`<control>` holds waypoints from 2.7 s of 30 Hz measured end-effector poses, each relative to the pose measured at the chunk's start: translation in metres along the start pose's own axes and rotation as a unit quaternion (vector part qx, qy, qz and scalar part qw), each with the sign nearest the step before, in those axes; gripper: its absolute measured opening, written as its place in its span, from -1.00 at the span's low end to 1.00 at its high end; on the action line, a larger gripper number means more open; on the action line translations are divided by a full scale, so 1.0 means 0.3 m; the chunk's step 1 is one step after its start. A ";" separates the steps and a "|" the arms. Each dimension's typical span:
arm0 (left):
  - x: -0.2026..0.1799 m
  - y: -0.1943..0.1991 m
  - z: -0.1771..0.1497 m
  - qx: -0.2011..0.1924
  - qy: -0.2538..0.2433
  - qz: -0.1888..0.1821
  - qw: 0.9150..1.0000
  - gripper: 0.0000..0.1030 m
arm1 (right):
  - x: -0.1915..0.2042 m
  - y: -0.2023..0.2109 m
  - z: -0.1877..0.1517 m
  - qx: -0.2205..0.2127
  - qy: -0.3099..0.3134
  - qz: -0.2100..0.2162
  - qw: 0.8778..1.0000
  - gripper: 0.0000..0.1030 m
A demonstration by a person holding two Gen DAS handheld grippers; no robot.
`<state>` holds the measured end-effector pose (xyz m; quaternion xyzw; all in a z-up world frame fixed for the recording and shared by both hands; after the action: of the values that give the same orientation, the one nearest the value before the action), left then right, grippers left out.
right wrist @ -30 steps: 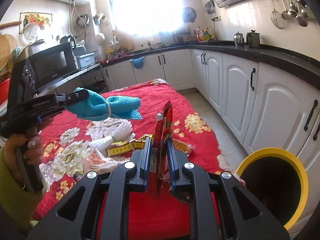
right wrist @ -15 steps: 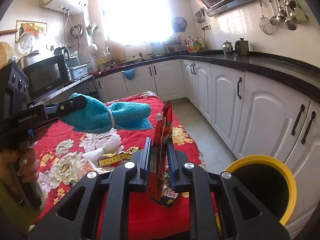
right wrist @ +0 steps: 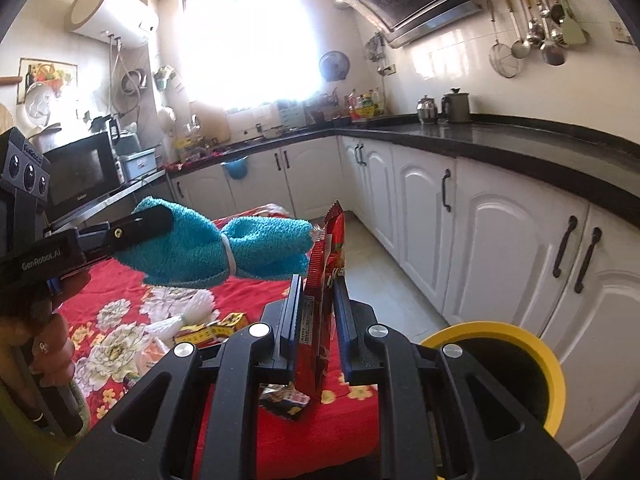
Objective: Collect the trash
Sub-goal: 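Carry the blue towel and red wrapper over the yellow bin, then open both tools to drop the towel and wrapper into the bin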
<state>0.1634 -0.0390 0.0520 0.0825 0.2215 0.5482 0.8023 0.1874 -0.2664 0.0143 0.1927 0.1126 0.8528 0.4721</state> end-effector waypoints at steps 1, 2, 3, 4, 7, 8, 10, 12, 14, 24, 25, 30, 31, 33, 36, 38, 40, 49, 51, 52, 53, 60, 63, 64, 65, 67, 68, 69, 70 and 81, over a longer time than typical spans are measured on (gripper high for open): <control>-0.013 -0.011 0.002 0.001 -0.002 -0.003 1.000 -0.98 | -0.015 0.009 0.002 -0.002 -0.003 -0.004 1.000 -0.70; -0.019 -0.017 0.002 0.002 -0.003 -0.005 1.000 -0.98 | -0.028 0.015 0.005 -0.004 -0.004 -0.007 1.000 -0.70; -0.028 -0.026 0.003 0.002 -0.004 -0.008 1.000 -0.98 | -0.043 0.023 0.007 -0.006 -0.006 -0.011 1.000 -0.70; -0.036 -0.035 0.005 0.003 -0.005 -0.011 1.000 -0.98 | -0.060 0.033 0.008 -0.008 -0.009 -0.016 1.000 -0.70; -0.069 -0.065 0.006 0.007 -0.010 -0.020 1.000 -0.98 | -0.104 0.054 0.010 -0.012 -0.016 -0.029 0.999 -0.70; -0.085 -0.079 0.006 0.009 -0.011 -0.024 1.000 -0.98 | -0.114 0.059 0.009 -0.013 -0.019 -0.032 0.999 -0.70; -0.108 -0.100 0.006 0.011 -0.015 -0.030 0.999 -0.98 | -0.149 0.073 0.006 -0.014 -0.026 -0.041 0.999 -0.70; -0.133 -0.122 0.007 0.014 -0.020 -0.034 0.999 -0.98 | -0.177 0.085 -0.001 -0.016 -0.032 -0.049 0.998 -0.70; -0.157 -0.140 0.004 0.017 -0.024 -0.040 0.999 -0.98 | -0.201 0.097 -0.007 -0.017 -0.037 -0.056 0.998 -0.70; -0.240 -0.219 -0.016 0.031 -0.036 -0.054 0.997 -0.98 | -0.326 0.144 -0.041 -0.025 -0.063 -0.094 0.993 -0.70; -0.243 -0.223 -0.019 0.033 -0.037 -0.055 0.997 -0.98 | -0.338 0.147 -0.044 -0.026 -0.064 -0.099 0.993 -0.70; -0.278 -0.267 -0.039 0.045 -0.042 -0.061 0.996 -0.98 | -0.379 0.157 -0.056 -0.025 -0.069 -0.115 0.991 -0.70; -0.286 -0.279 -0.045 0.049 -0.043 -0.063 0.996 -0.98 | -0.388 0.158 -0.060 -0.024 -0.072 -0.117 0.990 -0.70; -0.295 -0.297 -0.054 0.054 -0.042 -0.066 0.995 -0.98 | -0.403 0.158 -0.068 -0.022 -0.077 -0.121 0.989 -0.70; -0.310 -0.325 -0.073 0.065 -0.042 -0.070 0.995 -0.98 | -0.433 0.155 -0.084 -0.019 -0.085 -0.124 0.988 -0.70; -0.320 -0.343 -0.087 0.071 -0.043 -0.072 0.994 -0.98 | -0.448 0.150 -0.096 -0.015 -0.089 -0.127 0.988 -0.70; -0.328 -0.361 -0.101 0.077 -0.044 -0.073 0.993 -0.98 | -0.459 0.143 -0.106 -0.010 -0.092 -0.128 0.987 -0.70; -0.356 -0.443 -0.173 0.108 -0.047 -0.078 0.990 -0.98 | -0.502 0.105 -0.166 0.015 -0.100 -0.135 0.986 -0.70; -0.359 -0.457 -0.185 0.114 -0.047 -0.080 0.989 -0.98 | -0.507 0.097 -0.176 0.021 -0.102 -0.134 0.986 -0.70; -0.361 -0.462 -0.190 0.116 -0.047 -0.080 0.989 -0.98 | -0.509 0.090 -0.183 0.026 -0.103 -0.132 0.986 -0.70; -0.362 -0.471 -0.198 0.121 -0.046 -0.082 0.988 -0.98 | -0.511 0.084 -0.188 0.030 -0.103 -0.131 0.986 -0.70; -0.359 -0.514 -0.234 0.140 -0.039 -0.083 0.986 -0.97 | -0.533 0.053 -0.227 0.050 -0.116 -0.133 0.983 -0.70; -0.354 -0.529 -0.245 0.148 -0.033 -0.084 0.985 -0.97 | -0.552 0.044 -0.242 0.057 -0.124 -0.135 0.981 -0.70; -0.353 -0.533 -0.248 0.150 -0.033 -0.083 0.985 -0.97 | -0.556 0.043 -0.248 0.058 -0.127 -0.137 0.981 -0.68; -0.352 -0.539 -0.252 0.153 -0.032 -0.083 0.984 -0.97 | -0.561 0.040 -0.251 0.059 -0.131 -0.136 0.980 -0.67; -0.352 -0.547 -0.258 0.156 -0.031 -0.082 0.984 -0.97 | -0.570 0.037 -0.260 0.060 -0.139 -0.139 0.979 -0.67; -0.353 -0.551 -0.262 0.158 -0.032 -0.081 0.984 -0.97 | -0.575 0.035 -0.263 0.062 -0.141 -0.140 0.978 -0.67; -0.354 -0.554 -0.265 0.160 -0.032 -0.081 0.983 -0.97 | -0.580 0.033 -0.265 0.063 -0.143 -0.140 0.978 -0.67; -0.355 -0.558 -0.267 0.162 -0.032 -0.081 0.983 -0.96 | -0.583 0.032 -0.269 0.065 -0.144 -0.142 0.977 -0.67; -0.323 -0.550 -0.263 0.145 -0.029 -0.035 0.988 0.04 | -0.609 0.059 -0.275 0.055 -0.154 -0.170 0.972 0.01</control>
<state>0.2381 -0.2002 -0.0544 0.2063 0.2781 0.4790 0.8066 0.2257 -0.4317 -0.0941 0.3255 0.1160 0.7127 0.6104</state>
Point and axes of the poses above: each gripper's, at about its wrist camera, not at the fingertips, and y roughly against the way its jaws point, x to its left, z to its top, the point moved 1 cm from there along -y, roughly the way its jaws point, and after that the axes turned 3 degrees about z, right-handed, at the moved point
